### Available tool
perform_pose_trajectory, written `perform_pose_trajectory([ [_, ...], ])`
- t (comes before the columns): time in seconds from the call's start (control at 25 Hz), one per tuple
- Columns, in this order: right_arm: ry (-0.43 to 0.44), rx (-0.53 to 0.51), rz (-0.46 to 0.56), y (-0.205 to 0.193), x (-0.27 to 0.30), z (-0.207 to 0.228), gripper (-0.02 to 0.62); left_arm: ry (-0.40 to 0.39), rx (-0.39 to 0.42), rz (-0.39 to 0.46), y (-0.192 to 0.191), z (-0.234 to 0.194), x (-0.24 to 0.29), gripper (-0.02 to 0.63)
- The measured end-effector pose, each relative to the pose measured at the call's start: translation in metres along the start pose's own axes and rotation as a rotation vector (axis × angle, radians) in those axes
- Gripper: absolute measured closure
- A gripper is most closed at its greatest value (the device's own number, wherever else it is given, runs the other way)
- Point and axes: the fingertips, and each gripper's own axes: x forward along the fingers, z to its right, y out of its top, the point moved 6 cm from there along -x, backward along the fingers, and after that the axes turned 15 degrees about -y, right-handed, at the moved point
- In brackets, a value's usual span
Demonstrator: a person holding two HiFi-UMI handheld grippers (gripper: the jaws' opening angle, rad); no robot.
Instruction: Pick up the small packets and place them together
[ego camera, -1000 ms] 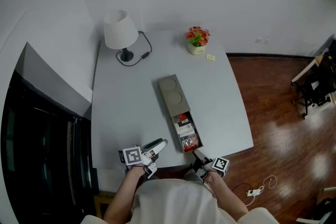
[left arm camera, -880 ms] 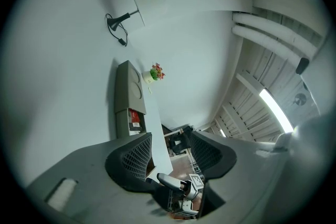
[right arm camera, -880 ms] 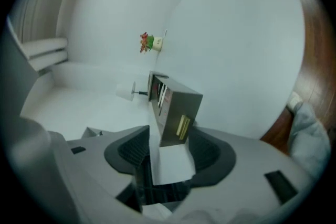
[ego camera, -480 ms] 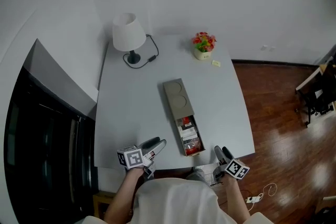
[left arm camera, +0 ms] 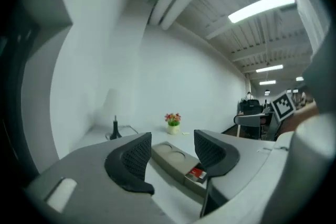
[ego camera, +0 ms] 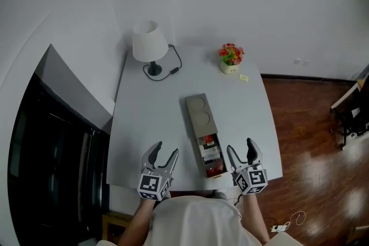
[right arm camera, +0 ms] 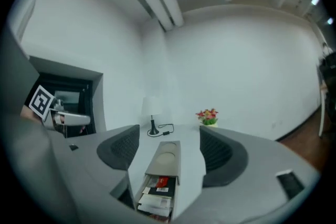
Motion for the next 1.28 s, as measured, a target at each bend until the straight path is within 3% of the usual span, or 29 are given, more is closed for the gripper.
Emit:
perform_pose_trajectory([
  [0.04,0.015,-0.050,0.024,0.007,0.001,-0.008,0.227,0.023,0.064,0.036,0.010,0.004,-0.002,0.316],
  [0.12,0.049,-0.113,0.076,0.018,0.000,-0.023,0.227,0.038,0.109,0.103,0.024,0.009,-0.004,0.245],
  [0.24,0.125,-0.057,0.115,0.027,-0.002,-0.035,0.227,0.045,0.077,0.140,0.026,0.009,-0.005,0.206],
  [0.36,0.202,-0.016,0.116,0.031,-0.001,-0.041,0.227,0.044,0.018,0.101,0.018,0.005,-0.003,0.197],
  [0.52,0.243,-0.048,0.116,0.035,0.001,-0.039,0.227,-0.029,-0.097,0.007,-0.002,0.004,0.007,0.227],
  [0.8,0.276,-0.077,0.053,0.025,-0.006,-0.017,0.229,-0.220,-0.029,-0.159,-0.026,0.036,0.043,0.230],
  [1.04,0.243,-0.040,-0.009,0.006,-0.021,0.010,0.258,-0.360,-0.006,-0.295,-0.051,0.062,0.071,0.241],
  [1.28,0.193,-0.007,-0.036,-0.002,-0.031,0.032,0.258,-0.601,0.059,-0.584,-0.094,0.099,0.100,0.259],
])
